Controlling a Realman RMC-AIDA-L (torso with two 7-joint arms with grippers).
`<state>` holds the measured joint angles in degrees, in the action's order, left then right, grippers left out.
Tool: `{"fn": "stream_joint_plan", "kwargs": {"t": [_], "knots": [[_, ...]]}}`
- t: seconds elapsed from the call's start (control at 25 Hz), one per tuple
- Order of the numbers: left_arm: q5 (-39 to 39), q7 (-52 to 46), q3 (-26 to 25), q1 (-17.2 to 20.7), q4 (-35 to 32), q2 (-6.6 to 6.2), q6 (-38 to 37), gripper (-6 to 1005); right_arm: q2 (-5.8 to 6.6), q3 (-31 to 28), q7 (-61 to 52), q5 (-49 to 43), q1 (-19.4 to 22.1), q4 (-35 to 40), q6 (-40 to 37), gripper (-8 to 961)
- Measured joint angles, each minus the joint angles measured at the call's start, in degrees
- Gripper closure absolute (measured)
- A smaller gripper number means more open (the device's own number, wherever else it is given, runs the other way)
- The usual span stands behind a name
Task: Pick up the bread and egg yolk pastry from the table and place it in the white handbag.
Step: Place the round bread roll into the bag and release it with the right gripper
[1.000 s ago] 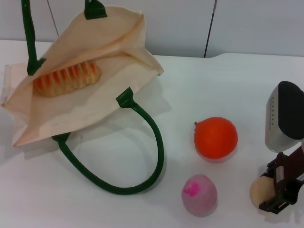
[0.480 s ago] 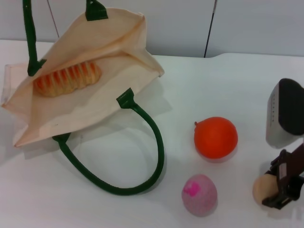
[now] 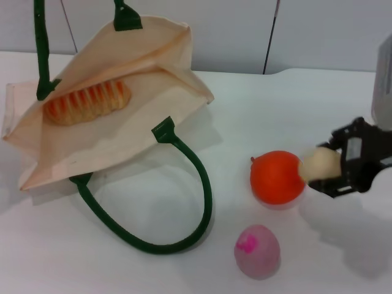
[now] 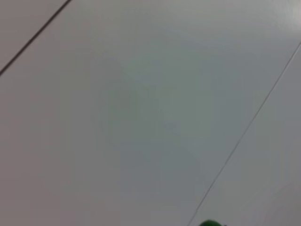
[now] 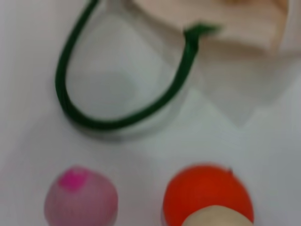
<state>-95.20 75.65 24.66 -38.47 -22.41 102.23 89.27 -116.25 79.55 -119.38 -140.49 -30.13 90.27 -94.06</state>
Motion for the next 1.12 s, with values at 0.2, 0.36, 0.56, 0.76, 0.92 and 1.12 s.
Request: {"fn": "stream_joint_plan", "kwargs": {"t": [0.2, 0.36, 0.56, 0.76, 0.92, 1.12], "knots": [[0.65, -0.42, 0.04, -0.99, 0.09, 0.47, 1.11, 879, -0.09, 1.37, 1.11, 6.70, -0.33, 3.43, 1.57, 285], [0.68, -0.82, 0.04, -2.03, 0.09, 0.71, 3.17, 880, -0.21, 7.02, 3.31, 12.76, -3.33, 1.71, 5.67, 292], [0.78, -1.58, 0.03, -3.16, 0.09, 0.92, 5.21, 880, -0.47, 13.95, 4.24, 16.75, -10.64, -5.69, 12.08, 296], [0.86, -1.58, 0.04, -4.32, 0.09, 1.99, 6.59, 880, -0.79, 15.65, 8.58, 22.55, -16.65, -15.51, 17.55, 299], [0.73, -1.59, 0.04, -4.45, 0.09, 2.20, 7.26, 879, -0.86, 15.78, 11.90, 26.64, -21.58, -24.18, 21.91, 298], [0.55, -2.32, 0.03, -4.63, 0.08, 2.23, 8.83, 879, -1.01, 14.84, 14.43, 28.64, -24.55, -29.96, 27.83, 298]]}}
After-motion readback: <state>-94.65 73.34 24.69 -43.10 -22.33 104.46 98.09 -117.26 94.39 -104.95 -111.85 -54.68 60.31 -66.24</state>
